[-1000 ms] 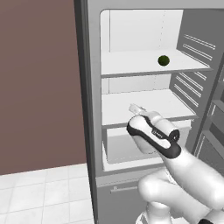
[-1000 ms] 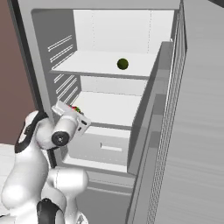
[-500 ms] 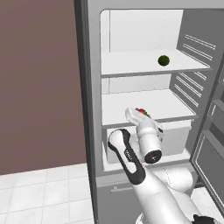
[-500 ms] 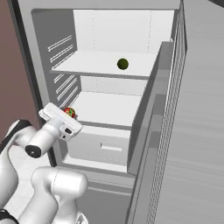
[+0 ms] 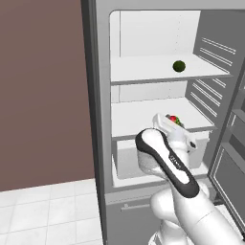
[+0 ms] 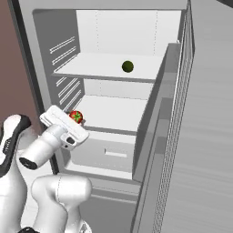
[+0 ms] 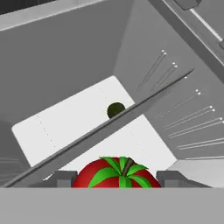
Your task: Place the cold items (lime and tomato) from the fridge in one tupperware on the dining counter. Place the warm items (hot dog and kebab skewer) in the stove area in another tupperware.
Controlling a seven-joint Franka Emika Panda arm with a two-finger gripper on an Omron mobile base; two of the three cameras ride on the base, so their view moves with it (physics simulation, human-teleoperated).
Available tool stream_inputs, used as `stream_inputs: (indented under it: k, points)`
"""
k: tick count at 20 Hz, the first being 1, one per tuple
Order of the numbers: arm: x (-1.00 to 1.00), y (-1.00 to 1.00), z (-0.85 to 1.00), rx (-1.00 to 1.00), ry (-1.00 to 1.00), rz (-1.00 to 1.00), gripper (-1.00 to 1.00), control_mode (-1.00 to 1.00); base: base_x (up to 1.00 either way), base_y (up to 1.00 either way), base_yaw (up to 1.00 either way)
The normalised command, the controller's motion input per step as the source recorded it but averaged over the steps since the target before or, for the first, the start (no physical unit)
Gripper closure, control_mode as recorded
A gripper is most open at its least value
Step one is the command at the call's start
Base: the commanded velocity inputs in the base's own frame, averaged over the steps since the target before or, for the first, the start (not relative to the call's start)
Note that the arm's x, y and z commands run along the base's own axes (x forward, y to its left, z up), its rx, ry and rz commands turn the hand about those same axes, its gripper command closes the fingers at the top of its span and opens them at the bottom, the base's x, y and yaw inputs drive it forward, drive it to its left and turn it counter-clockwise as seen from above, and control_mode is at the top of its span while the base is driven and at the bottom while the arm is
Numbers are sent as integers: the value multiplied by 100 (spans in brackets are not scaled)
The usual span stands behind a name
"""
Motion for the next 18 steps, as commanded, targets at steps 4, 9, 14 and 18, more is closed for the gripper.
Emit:
stream_inputs:
  k: [4,9,14,18]
  points:
    - [-96,-20,90,-50,4,-9,100,-100,0,0,0]
    - [-73,-31,6,-88,26,-22,100,-100,0,0,0]
    - [-68,-34,0,-99,25,-20,100,-100,0,0,0]
    - [-58,-20,1,-100,11,-17,100,-100,0,0,0]
